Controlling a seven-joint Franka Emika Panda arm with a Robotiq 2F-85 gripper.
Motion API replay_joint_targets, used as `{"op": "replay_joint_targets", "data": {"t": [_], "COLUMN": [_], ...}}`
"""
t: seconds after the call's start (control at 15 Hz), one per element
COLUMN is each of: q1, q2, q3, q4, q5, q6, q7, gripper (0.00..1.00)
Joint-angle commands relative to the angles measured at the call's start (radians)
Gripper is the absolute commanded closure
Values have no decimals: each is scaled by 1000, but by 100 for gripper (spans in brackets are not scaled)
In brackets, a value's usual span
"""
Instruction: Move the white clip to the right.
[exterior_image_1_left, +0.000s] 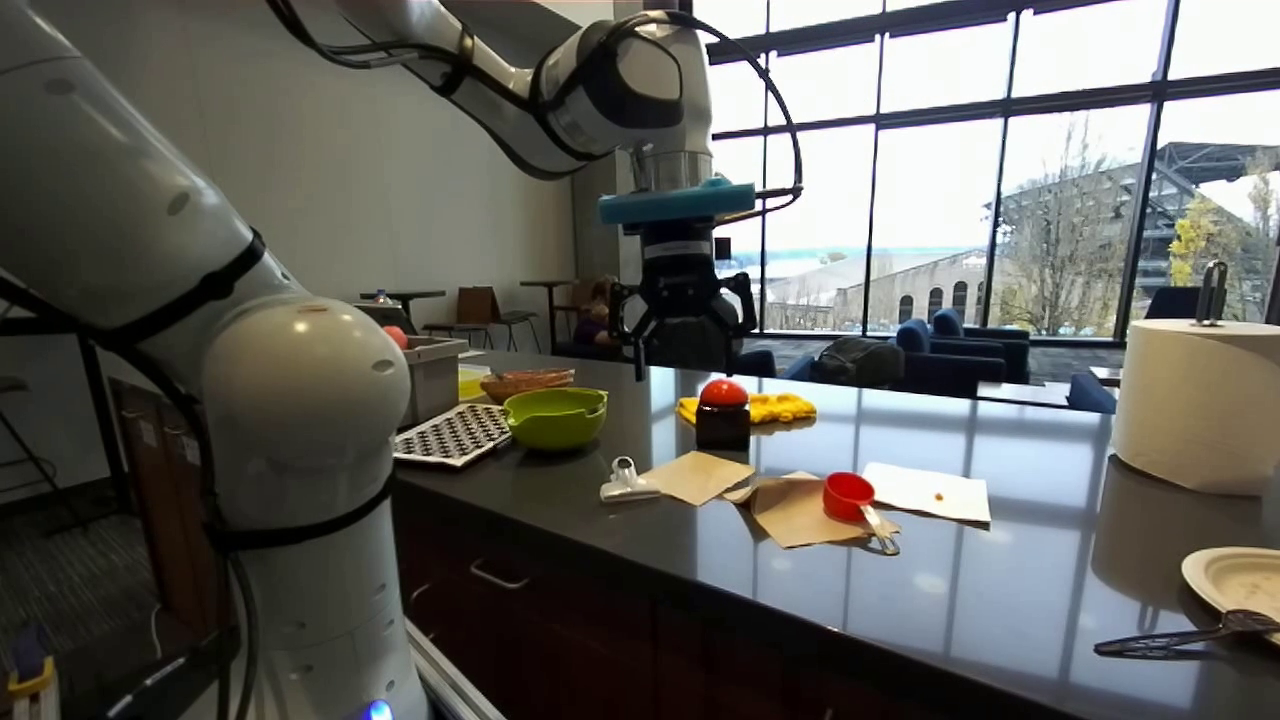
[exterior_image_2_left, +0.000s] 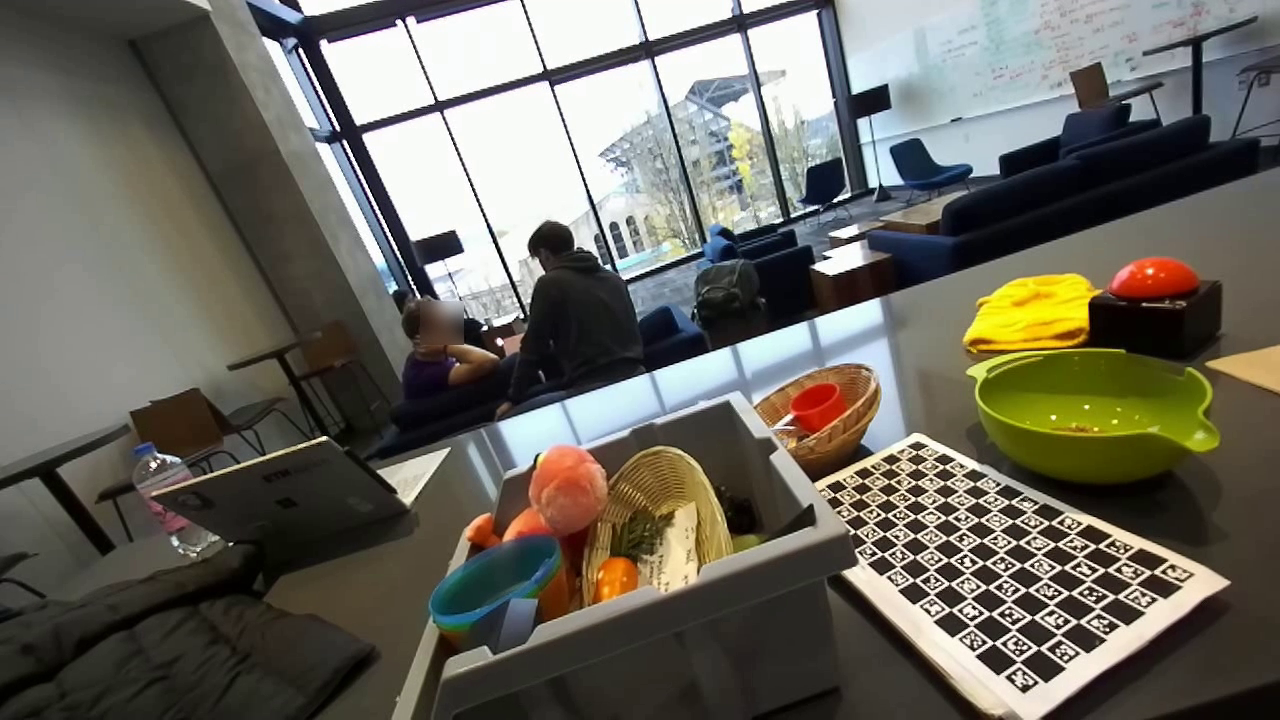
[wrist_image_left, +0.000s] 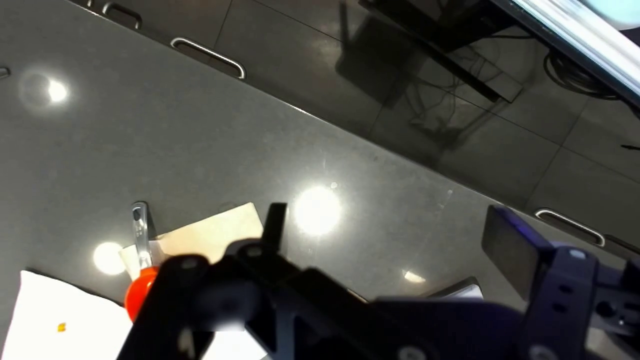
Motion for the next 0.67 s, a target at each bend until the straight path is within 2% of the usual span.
{"op": "replay_joint_targets", "data": {"t": [0.0,0.4,0.47,0.6], "q1": [28,92,106,132], "q2": [-34,-116,-62,-39], "q3": [14,57,64,61], "q4": [-50,-229,-174,-176], "q5": [-28,-12,9,44], "q6": [49,316,327,385], "q7": [12,43,63,100], "gripper": [0,0,0,0]}}
